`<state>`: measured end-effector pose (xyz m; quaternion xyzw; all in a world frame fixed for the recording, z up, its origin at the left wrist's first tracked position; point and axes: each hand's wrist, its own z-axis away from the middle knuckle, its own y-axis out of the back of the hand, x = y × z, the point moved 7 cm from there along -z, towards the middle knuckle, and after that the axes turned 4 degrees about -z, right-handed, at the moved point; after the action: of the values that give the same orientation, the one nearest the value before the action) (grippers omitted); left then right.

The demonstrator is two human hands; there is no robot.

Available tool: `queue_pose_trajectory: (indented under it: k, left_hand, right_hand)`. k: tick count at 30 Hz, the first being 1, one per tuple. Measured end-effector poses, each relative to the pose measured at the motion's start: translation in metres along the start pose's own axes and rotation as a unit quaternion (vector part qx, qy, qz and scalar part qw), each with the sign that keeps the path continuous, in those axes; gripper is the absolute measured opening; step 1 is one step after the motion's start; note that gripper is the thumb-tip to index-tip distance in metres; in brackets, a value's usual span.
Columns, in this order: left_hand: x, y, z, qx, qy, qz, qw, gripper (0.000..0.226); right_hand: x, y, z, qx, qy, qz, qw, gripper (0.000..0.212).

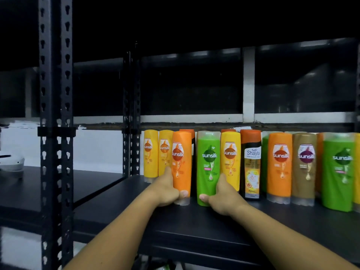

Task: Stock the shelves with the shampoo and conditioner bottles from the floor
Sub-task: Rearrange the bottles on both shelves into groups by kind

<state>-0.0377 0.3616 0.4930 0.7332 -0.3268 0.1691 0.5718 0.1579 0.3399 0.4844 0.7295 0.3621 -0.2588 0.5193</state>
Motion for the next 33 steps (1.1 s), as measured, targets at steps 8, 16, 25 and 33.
queue_pose_trajectory:
  k: [8,16,25,33]
  left_hand:
    - [0.005,-0.018,0.0,0.069,-0.047,0.019,0.996,0.076]
    - [-0.001,-0.017,0.002,0.037,-0.037,0.03,0.998,0.081]
    - [-0.003,-0.018,0.0,0.045,-0.012,0.027,0.999,0.071]
    - [-0.009,-0.016,-0.001,0.059,0.02,0.009,0.998,0.057]
  right_hand:
    - [0.004,0.006,0.01,0.037,0.03,0.02,0.999,0.061]
    - [0.008,0.007,0.006,0.047,0.038,0.055,0.997,0.054]
    - [0.009,0.013,0.006,0.096,0.003,0.204,0.974,0.046]
    - [0.011,0.047,0.012,0.217,0.018,-0.029,0.976,0.061]
